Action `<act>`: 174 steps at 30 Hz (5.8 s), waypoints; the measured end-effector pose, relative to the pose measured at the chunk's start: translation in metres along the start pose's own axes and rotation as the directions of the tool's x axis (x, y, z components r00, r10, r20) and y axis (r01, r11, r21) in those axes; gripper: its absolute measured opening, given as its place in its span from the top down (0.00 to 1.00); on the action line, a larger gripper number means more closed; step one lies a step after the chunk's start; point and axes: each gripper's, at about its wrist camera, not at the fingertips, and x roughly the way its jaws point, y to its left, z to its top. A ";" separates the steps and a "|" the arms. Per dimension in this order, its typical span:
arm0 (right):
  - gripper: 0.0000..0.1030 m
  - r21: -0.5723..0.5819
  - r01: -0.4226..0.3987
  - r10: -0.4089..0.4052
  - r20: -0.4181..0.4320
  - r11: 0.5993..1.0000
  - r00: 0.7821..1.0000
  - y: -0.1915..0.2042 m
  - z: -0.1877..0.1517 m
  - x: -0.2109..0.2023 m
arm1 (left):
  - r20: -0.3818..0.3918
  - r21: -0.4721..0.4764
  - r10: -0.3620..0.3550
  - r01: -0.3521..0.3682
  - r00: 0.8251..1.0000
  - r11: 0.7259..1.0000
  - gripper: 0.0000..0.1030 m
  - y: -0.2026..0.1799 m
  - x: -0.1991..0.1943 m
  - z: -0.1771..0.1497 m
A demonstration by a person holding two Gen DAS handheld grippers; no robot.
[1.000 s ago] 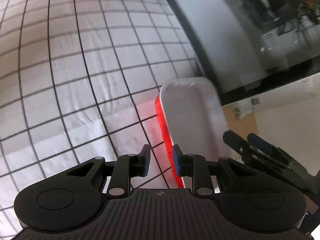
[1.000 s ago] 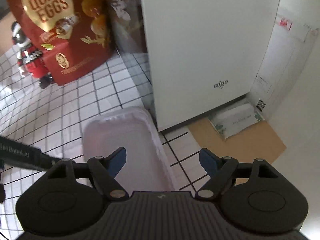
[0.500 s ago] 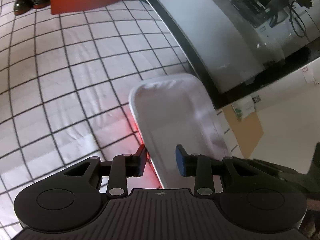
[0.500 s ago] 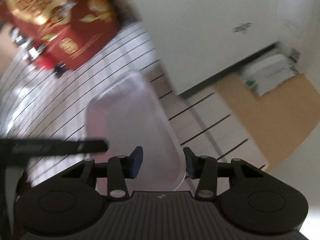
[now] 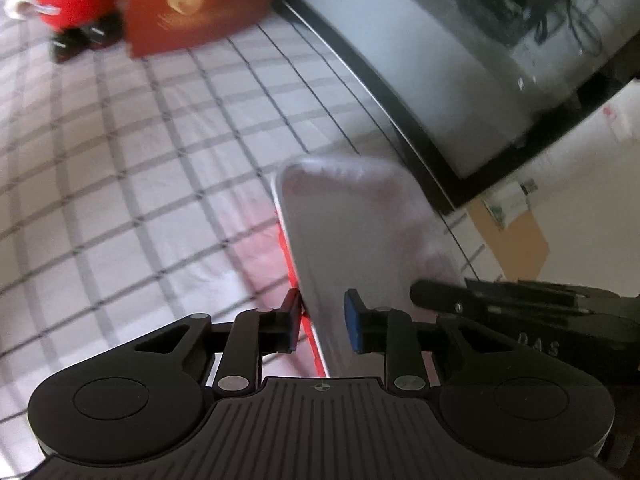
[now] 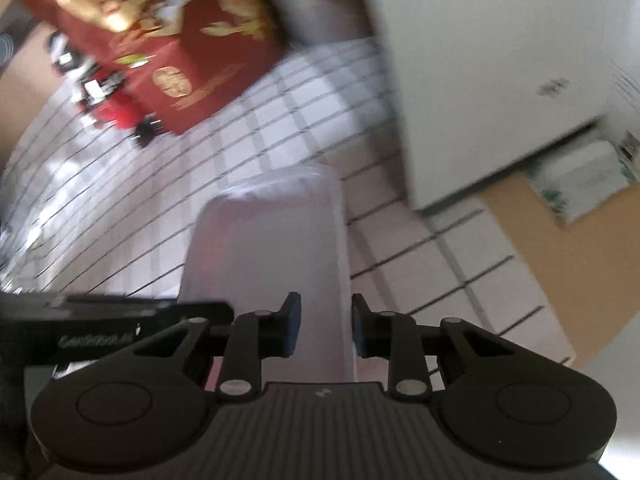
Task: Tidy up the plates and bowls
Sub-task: 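Grasp the foil tray rim with the left tool while the right tool grasps the opposite rim, then carry the foil tray with both tools toward the bowl stack, then lower the foil tray onto the white bowl with both tools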
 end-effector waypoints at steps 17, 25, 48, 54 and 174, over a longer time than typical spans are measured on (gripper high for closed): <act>0.74 -0.539 -0.308 0.201 -0.250 0.784 0.947 0.209 -0.040 0.050 | 0.082 -0.519 0.274 -0.194 0.958 0.832 0.80 0.161 -0.116 -0.113; 0.74 -0.564 -0.365 0.212 -0.320 0.741 0.924 0.213 -0.053 0.054 | 0.068 -0.556 0.264 -0.183 0.962 0.811 0.80 0.164 -0.125 -0.139; 0.73 -0.490 -0.340 0.210 -0.301 0.803 0.930 0.213 -0.037 0.076 | 0.084 -0.551 0.236 -0.152 0.968 0.820 0.80 0.178 -0.116 -0.129; 0.73 -0.481 -0.343 0.214 -0.304 0.806 0.928 0.212 -0.037 0.079 | 0.085 -0.571 0.235 -0.146 0.968 0.808 0.81 0.177 -0.118 -0.132; 0.69 -0.382 -0.188 0.198 -0.013 0.905 0.980 0.443 -0.061 -0.009 | 0.293 -0.527 -0.074 0.225 0.953 0.819 0.80 0.360 -0.343 -0.132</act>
